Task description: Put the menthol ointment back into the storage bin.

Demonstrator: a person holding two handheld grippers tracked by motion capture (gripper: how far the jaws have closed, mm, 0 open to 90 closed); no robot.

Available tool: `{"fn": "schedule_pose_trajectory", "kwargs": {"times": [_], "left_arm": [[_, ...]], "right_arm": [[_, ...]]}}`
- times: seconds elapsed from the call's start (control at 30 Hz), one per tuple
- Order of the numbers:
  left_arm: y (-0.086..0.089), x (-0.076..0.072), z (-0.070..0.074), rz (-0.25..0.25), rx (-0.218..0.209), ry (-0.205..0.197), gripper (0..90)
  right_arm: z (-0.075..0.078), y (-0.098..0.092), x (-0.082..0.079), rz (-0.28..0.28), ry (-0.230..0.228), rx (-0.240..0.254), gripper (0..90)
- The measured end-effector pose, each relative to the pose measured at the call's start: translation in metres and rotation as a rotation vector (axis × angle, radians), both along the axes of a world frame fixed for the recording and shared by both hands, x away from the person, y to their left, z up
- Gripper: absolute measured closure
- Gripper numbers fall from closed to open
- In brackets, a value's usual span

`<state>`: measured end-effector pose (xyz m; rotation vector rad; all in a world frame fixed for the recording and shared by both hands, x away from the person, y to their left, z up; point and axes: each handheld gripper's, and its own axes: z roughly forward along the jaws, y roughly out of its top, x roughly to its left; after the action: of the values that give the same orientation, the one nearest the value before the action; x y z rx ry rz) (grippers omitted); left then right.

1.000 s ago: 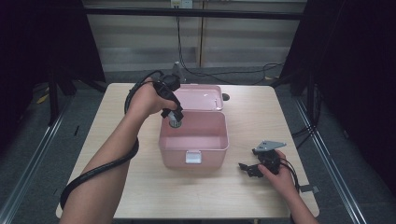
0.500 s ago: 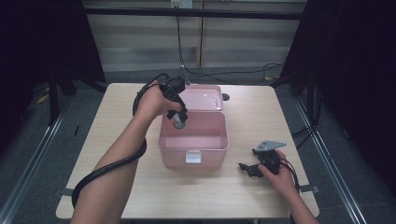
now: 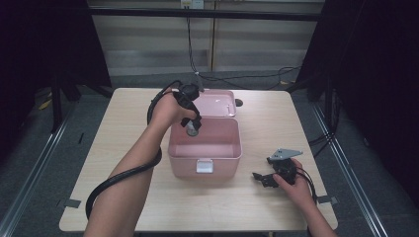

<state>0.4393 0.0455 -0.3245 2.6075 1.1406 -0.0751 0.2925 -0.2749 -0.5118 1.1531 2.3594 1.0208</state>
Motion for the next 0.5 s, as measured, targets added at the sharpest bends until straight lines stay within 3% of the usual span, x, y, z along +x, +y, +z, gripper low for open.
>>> {"fn": "schedule_pose_trajectory", "kwargs": {"times": [0.5], "left_arm": [[-0.009,0.006,-0.013,0.008,-0.007,-0.002,50.1]], "right_arm": [[0.0,0.0,0.0,0.0,0.0,0.0,12.9]]}}
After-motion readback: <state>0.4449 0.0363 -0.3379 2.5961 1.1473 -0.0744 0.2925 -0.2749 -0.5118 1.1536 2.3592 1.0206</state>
